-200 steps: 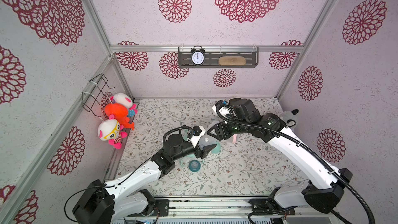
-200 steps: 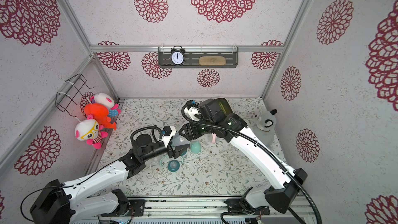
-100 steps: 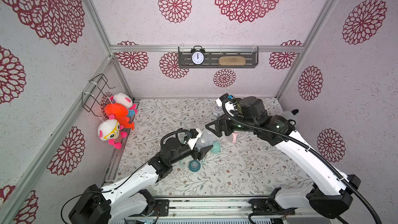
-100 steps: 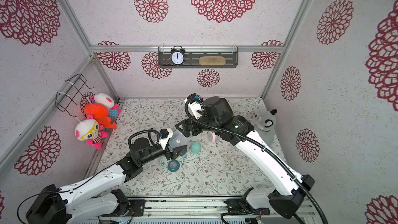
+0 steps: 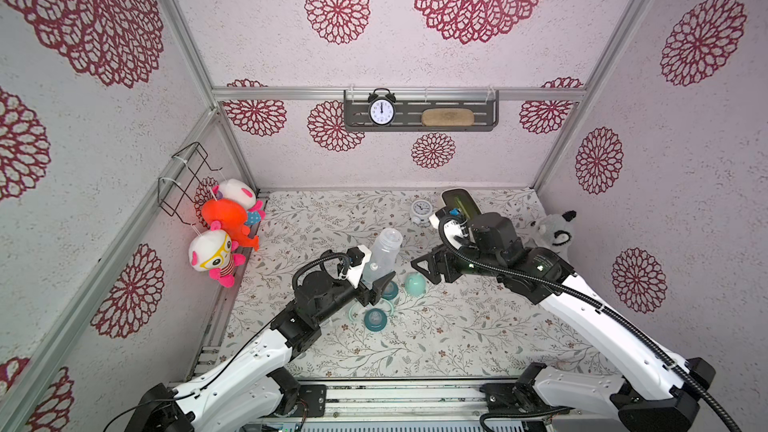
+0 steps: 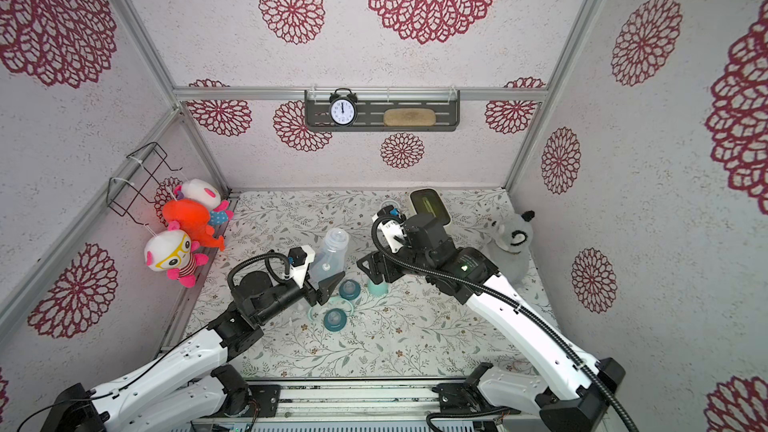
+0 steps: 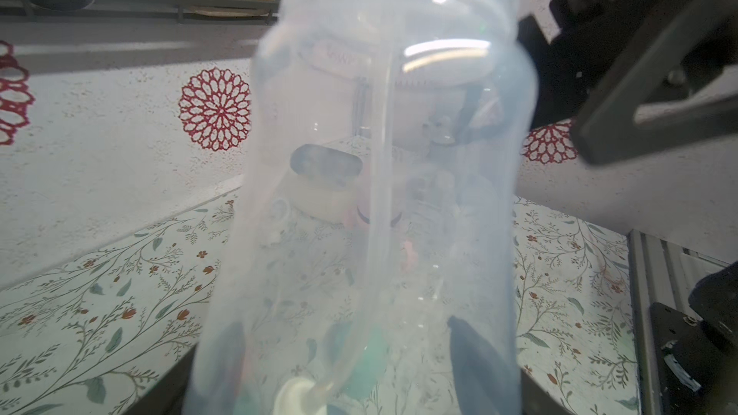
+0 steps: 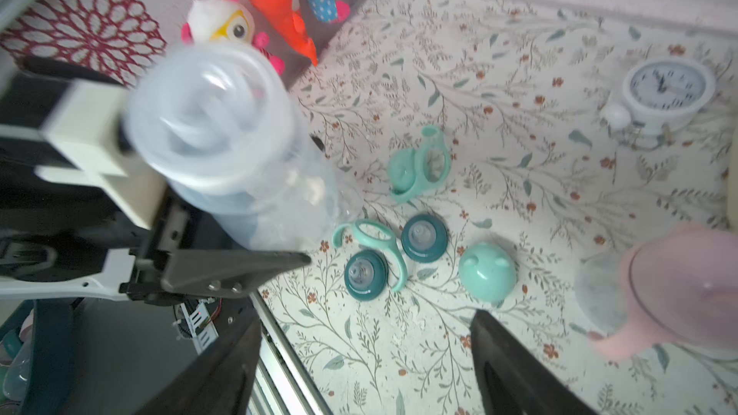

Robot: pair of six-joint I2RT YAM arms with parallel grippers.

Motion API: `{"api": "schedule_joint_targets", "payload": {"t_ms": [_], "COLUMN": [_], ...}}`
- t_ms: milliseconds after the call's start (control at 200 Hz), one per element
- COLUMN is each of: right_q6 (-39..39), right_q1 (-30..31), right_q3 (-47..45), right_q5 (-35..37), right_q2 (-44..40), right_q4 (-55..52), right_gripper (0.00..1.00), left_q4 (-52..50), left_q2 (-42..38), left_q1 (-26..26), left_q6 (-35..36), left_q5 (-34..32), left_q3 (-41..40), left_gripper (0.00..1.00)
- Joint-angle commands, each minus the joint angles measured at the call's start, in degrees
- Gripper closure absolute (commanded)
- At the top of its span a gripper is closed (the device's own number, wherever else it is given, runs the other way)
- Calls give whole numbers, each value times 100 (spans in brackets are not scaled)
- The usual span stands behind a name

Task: Assemble the baby bottles
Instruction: Pick up the handle at the center of the board.

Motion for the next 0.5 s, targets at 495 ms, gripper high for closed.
{"api": "schedule_joint_targets", "payload": {"t_ms": [495], "right_q6": [895], "right_q1": [820], "right_q3": [-2198], "right_q5": [900], "right_q2": [819], "right_q4": [2255], "right_gripper": [40], "left_q4": [-1349], "left_q2": [-675], "left_q1": [202], "left_q6": [-655], "left_q5": [-388], "left_q3": [532], "left_gripper": [100]}}
